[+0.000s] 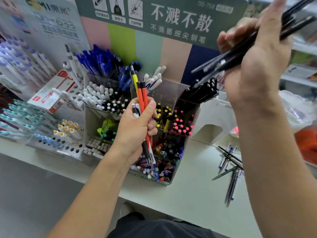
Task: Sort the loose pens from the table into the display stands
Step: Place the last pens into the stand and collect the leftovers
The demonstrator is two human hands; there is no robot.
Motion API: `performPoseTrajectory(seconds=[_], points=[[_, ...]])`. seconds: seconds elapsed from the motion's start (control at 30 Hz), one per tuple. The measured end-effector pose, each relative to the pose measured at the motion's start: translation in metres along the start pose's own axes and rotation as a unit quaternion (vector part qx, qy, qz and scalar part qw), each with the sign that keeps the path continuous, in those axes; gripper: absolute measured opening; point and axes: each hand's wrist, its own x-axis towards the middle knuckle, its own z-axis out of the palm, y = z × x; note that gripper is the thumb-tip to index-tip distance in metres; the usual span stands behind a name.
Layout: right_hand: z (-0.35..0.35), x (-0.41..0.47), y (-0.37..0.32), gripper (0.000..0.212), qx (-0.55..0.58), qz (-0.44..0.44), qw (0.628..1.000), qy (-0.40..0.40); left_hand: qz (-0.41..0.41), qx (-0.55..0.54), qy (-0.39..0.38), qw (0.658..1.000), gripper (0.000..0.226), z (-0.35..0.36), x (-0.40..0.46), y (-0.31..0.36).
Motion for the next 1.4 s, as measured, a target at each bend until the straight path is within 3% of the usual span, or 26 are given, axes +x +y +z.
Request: performPoseTrajectory(seconds=[0.13, 0.2, 0.33, 0.47, 0.63, 0.77, 0.9, 0.97, 1.0, 1.1, 1.2, 1.3, 1.37, 1.4], points=[[-0.004, 0.013, 0.028, 0.028, -0.071, -0.071, 0.994, 0.051, -0.007, 0.004, 0.0, 1.0, 0.004, 0.002, -0.002, -0.002], [-0.008, 0.01, 0.036, 0.028, -0.127, -0.104, 0.986, 0.029, -0.004, 0.017, 0.005, 1.0, 0.003, -0.001, -0.003, 0.0], [-0.009, -0.001, 0.049, 0.03, -0.201, -0.081, 0.976, -0.015, -0.012, 0.024, 0.012, 1.0, 0.008, -0.005, -0.006, 0.002], [-0.01, 0.003, 0.052, 0.039, -0.432, -0.019, 0.896, -0.098, -0.047, 0.002, -0.002, 0.999, 0.031, -0.007, -0.009, 0.004], [-0.022, 0.002, 0.048, 0.035, -0.594, -0.109, 0.791, -0.1, -0.065, -0.014, -0.023, 0.998, 0.035, -0.011, -0.012, 0.009], [-0.03, -0.011, 0.055, 0.022, -0.585, -0.131, 0.798, -0.068, -0.072, -0.005, -0.028, 0.997, 0.023, -0.013, -0.013, 0.009], [-0.03, -0.015, 0.055, 0.058, -0.521, -0.162, 0.837, -0.035, -0.075, -0.004, -0.041, 0.996, 0.034, -0.015, -0.015, 0.009], [-0.031, -0.014, 0.055, 0.071, -0.501, -0.212, 0.838, -0.047, -0.074, 0.002, -0.046, 0.996, 0.036, -0.016, -0.015, 0.009], [-0.034, -0.011, 0.055, 0.068, -0.511, -0.23, 0.826, -0.062, -0.076, 0.003, -0.046, 0.996, 0.035, -0.017, -0.015, 0.009], [-0.045, -0.002, 0.056, 0.022, -0.603, -0.248, 0.745, -0.142, -0.093, -0.014, -0.047, 0.994, 0.03, -0.019, -0.016, 0.01], [-0.055, -0.008, 0.055, 0.046, -0.666, -0.222, 0.675, -0.227, -0.088, -0.006, -0.059, 0.994, 0.029, -0.022, -0.019, 0.012], [-0.057, -0.025, 0.05, 0.057, -0.713, -0.166, 0.621, -0.28, -0.065, 0.043, -0.065, 0.995, 0.019, -0.024, -0.02, 0.014], [-0.05, -0.04, 0.042, 0.055, -0.698, -0.186, 0.643, -0.254, -0.046, 0.094, -0.057, 0.993, 0.012, -0.027, -0.02, 0.015], [-0.042, -0.05, 0.038, 0.05, -0.669, -0.208, 0.681, -0.215, -0.033, 0.118, -0.053, 0.991, 0.008, -0.03, -0.02, 0.015]])
